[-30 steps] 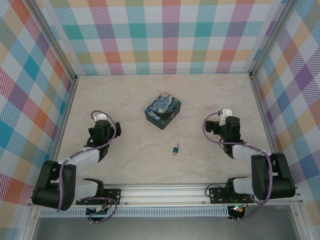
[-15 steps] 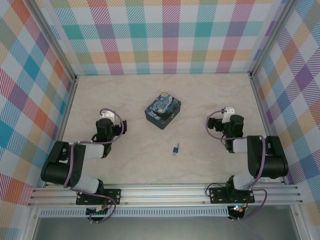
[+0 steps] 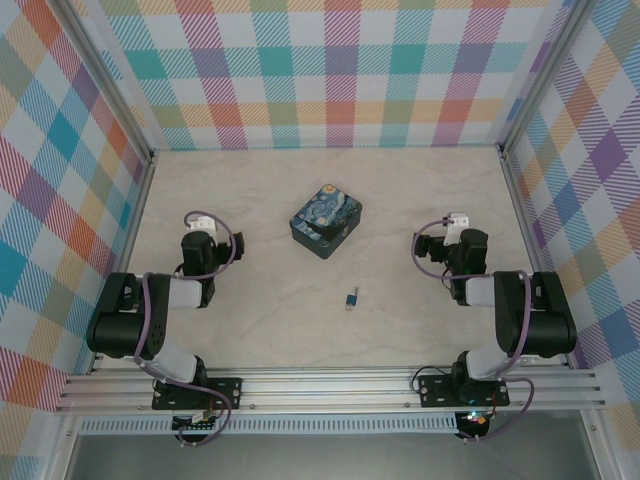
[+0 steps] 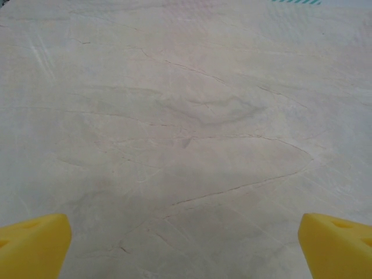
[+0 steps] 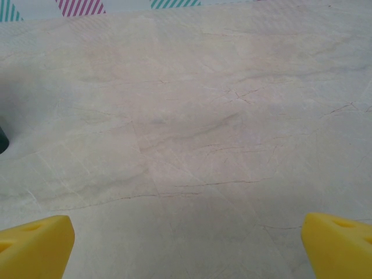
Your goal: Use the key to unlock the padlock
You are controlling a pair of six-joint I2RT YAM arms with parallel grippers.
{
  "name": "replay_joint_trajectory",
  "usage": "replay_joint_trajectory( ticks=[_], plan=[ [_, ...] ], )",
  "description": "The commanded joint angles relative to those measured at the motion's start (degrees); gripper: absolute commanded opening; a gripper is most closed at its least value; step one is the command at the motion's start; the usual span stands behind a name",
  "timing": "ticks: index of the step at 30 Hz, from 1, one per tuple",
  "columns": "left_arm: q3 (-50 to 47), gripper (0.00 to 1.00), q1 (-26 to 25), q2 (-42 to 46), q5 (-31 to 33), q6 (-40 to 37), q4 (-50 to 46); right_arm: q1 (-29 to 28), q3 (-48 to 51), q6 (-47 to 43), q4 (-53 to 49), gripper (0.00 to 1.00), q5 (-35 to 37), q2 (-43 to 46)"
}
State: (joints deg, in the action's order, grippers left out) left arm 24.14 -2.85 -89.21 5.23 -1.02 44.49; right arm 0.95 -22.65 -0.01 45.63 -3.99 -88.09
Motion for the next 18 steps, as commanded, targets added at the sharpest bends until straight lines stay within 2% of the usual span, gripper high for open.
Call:
replay_joint_trajectory(
  ticks=[1, 18],
  plan=[
    [-0.6, 1.0, 0.2, -0.6, -3.1, -0.2, 3.2, 0.0, -0.9, 0.6, 2.1, 1.0, -1.2, 0.1],
    [-0.3, 1.0, 0.2, -0.7, -4.0, -0.6, 2.7, -0.1, -0.9, 0.6, 1.9, 1.0, -1.0, 0.0]
  ],
)
